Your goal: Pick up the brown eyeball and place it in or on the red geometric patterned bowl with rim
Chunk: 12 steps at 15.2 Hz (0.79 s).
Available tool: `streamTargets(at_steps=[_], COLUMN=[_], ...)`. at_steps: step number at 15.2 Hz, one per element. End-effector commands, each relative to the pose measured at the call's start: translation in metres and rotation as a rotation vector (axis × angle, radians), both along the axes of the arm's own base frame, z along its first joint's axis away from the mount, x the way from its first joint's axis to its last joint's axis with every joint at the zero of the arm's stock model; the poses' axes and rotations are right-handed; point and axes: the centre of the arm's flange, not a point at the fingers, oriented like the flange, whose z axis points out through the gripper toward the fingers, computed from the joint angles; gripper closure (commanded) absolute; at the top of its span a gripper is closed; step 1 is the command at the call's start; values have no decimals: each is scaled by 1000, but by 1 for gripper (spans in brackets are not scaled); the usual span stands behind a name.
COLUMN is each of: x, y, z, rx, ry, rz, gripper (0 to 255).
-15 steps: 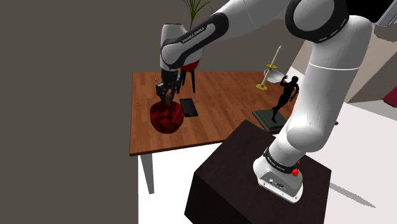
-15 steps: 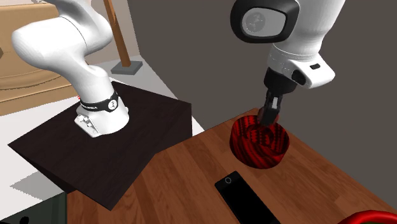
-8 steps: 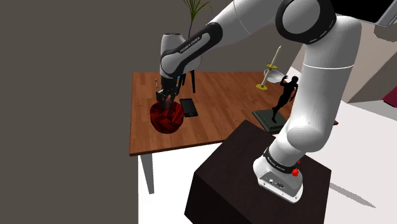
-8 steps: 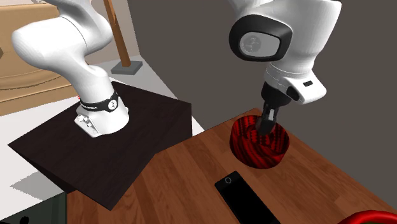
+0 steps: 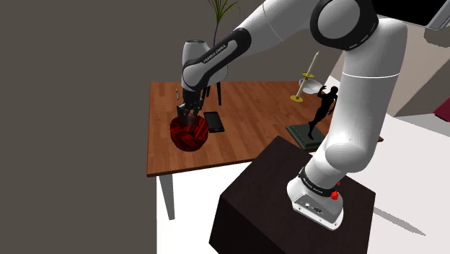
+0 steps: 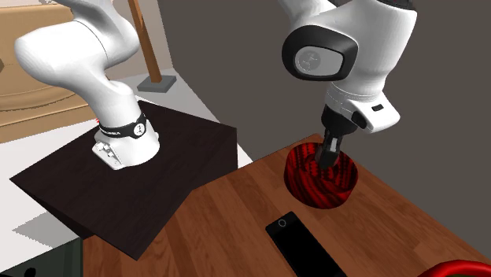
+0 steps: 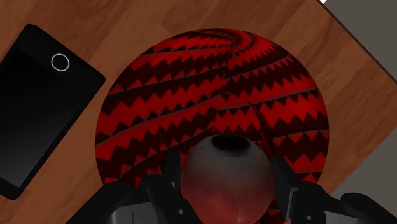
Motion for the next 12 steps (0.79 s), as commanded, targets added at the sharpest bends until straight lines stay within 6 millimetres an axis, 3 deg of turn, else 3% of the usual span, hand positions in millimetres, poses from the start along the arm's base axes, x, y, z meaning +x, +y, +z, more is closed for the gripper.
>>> streamTargets(at_steps=[1, 2, 7, 11, 12], x=[0, 0, 0, 1, 1], y=[0, 0, 0, -5, -5], z=[0, 0, 0, 50, 50], rx=[0, 0, 0, 0, 0], ry=[0, 0, 0, 0, 0], rz=[0, 0, 0, 0, 0], gripper=[255, 0, 0, 0, 0])
